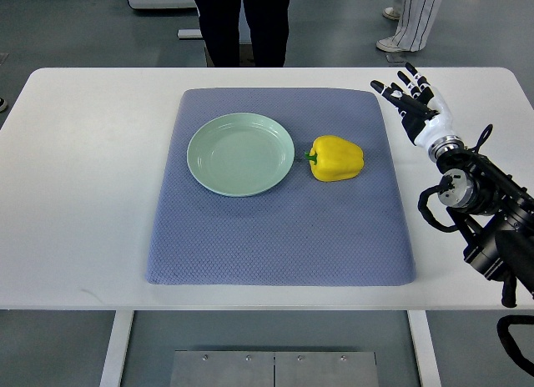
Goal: Place yellow pepper on plate with right hand
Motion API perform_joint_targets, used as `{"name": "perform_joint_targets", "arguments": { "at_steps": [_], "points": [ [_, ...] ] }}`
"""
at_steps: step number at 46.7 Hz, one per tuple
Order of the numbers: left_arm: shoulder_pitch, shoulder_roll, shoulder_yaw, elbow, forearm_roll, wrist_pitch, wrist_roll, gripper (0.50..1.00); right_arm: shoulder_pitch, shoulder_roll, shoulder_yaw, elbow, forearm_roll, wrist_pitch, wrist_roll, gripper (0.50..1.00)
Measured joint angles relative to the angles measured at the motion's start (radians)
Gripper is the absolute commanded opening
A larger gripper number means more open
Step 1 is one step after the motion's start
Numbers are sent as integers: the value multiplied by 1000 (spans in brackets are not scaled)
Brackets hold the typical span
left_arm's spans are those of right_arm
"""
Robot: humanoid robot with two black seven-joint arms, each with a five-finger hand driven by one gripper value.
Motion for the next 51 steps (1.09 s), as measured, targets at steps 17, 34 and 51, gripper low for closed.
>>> {"name": "perform_joint_targets", "arguments": {
  "at_steps": [17,34,51],
  "points": [
    [0,0,0,1,2,-1,0,1000,-17,4,-63,1,0,0,37,1000],
    [0,0,0,1,1,0,0,1000,-26,6,-67,1,0,0,52,1000],
    [0,0,0,1,0,0,0,1000,-30,4,-69,2,22,0,52,1000]
  ]
}}
